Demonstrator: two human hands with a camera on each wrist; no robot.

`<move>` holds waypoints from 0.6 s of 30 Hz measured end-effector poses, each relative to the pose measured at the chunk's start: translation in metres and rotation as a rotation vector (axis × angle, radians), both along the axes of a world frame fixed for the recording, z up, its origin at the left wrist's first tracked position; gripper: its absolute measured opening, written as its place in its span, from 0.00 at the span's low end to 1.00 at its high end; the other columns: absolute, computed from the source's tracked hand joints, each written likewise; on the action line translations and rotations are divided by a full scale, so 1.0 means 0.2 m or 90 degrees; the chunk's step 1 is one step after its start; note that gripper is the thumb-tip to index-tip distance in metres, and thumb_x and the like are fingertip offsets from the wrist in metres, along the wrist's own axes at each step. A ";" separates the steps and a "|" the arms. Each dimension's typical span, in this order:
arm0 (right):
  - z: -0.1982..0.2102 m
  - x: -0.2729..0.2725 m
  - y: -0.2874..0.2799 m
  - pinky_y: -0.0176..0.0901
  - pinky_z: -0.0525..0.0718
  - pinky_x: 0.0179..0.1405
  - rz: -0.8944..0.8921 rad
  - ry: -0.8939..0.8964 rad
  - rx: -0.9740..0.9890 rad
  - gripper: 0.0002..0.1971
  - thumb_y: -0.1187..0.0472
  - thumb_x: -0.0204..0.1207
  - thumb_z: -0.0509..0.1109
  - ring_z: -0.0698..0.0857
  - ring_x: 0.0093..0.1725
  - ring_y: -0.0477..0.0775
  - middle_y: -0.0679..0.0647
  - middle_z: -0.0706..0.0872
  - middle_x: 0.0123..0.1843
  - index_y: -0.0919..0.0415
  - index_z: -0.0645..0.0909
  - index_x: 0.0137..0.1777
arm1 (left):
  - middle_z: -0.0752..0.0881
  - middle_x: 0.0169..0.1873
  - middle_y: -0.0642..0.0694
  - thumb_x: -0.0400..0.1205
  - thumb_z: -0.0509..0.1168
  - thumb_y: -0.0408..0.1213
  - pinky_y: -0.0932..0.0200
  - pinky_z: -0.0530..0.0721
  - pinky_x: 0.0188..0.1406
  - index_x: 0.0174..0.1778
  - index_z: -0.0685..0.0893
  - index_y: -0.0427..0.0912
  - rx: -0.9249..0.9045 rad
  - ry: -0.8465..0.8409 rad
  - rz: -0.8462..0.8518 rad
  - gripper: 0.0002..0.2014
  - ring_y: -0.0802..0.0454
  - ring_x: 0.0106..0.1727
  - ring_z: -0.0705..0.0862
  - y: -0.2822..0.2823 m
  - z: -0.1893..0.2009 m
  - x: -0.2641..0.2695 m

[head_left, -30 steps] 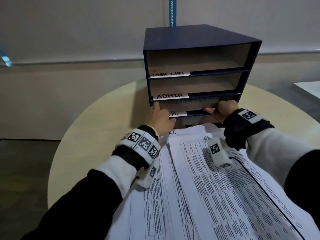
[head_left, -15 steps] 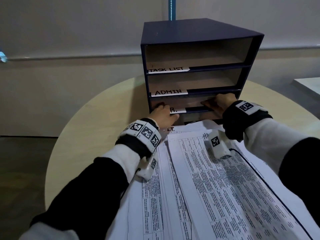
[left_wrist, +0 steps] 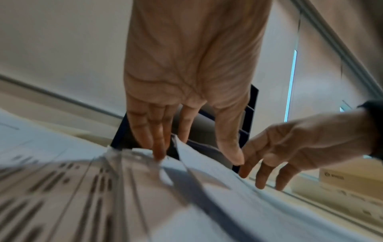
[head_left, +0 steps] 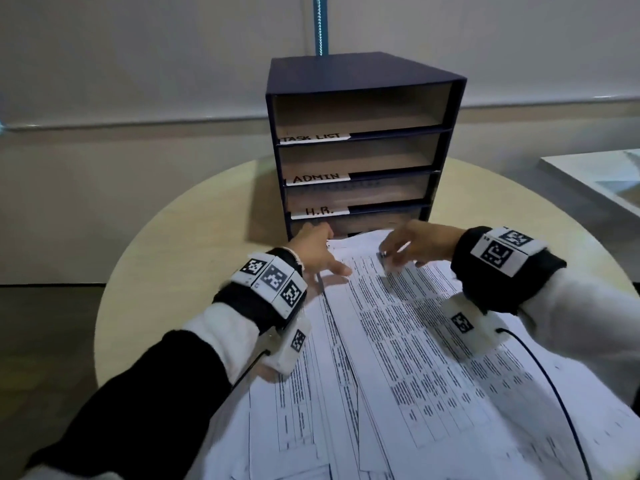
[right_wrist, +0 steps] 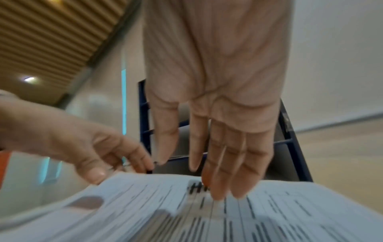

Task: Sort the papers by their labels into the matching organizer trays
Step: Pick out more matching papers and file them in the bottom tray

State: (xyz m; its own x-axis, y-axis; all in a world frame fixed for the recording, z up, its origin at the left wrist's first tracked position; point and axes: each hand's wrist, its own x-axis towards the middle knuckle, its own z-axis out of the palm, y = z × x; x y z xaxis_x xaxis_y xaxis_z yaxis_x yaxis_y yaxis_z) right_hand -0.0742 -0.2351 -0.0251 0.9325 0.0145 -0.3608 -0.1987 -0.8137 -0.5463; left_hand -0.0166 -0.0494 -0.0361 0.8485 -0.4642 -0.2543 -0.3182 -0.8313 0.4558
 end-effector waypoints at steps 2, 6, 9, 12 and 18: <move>-0.03 -0.04 0.00 0.35 0.78 0.42 0.038 0.014 -0.051 0.22 0.63 0.74 0.72 0.79 0.55 0.50 0.56 0.80 0.66 0.59 0.77 0.69 | 0.65 0.69 0.40 0.70 0.77 0.43 0.56 0.74 0.59 0.72 0.67 0.41 -0.002 -0.015 0.007 0.38 0.46 0.57 0.72 -0.02 -0.02 -0.03; -0.11 -0.10 -0.02 0.43 0.76 0.63 0.008 0.001 -0.067 0.35 0.60 0.68 0.78 0.76 0.65 0.54 0.54 0.72 0.74 0.54 0.68 0.75 | 0.66 0.67 0.41 0.72 0.75 0.35 0.58 0.75 0.54 0.64 0.73 0.40 -0.029 -0.056 0.032 0.27 0.47 0.51 0.74 -0.05 -0.02 -0.06; -0.12 -0.12 -0.01 0.49 0.69 0.73 -0.025 -0.104 -0.096 0.43 0.61 0.65 0.80 0.69 0.74 0.60 0.59 0.61 0.79 0.56 0.61 0.79 | 0.79 0.62 0.39 0.75 0.70 0.30 0.58 0.77 0.53 0.57 0.81 0.36 -0.062 -0.098 -0.038 0.14 0.44 0.59 0.80 -0.07 0.01 -0.06; -0.08 -0.14 -0.01 0.63 0.62 0.77 -0.048 -0.188 -0.137 0.46 0.62 0.64 0.80 0.58 0.80 0.61 0.56 0.54 0.82 0.52 0.59 0.80 | 0.87 0.49 0.43 0.79 0.67 0.31 0.54 0.81 0.53 0.45 0.85 0.39 -0.142 -0.059 -0.118 0.03 0.47 0.55 0.84 -0.08 0.05 -0.09; -0.07 -0.16 0.00 0.66 0.53 0.75 0.008 -0.185 -0.309 0.19 0.56 0.69 0.76 0.69 0.71 0.55 0.54 0.81 0.61 0.57 0.82 0.60 | 0.77 0.27 0.45 0.81 0.63 0.47 0.60 0.67 0.32 0.37 0.84 0.35 -0.188 0.009 -0.162 0.17 0.53 0.29 0.72 -0.06 0.02 -0.08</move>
State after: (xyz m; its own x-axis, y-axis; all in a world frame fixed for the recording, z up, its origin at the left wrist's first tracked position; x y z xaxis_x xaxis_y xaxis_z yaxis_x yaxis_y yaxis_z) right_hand -0.1057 -0.2347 -0.0383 0.9953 -0.0775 -0.0575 -0.0849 -0.9865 -0.1398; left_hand -0.0330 -0.0605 -0.0326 0.6937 -0.7147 -0.0893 -0.4897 -0.5589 0.6692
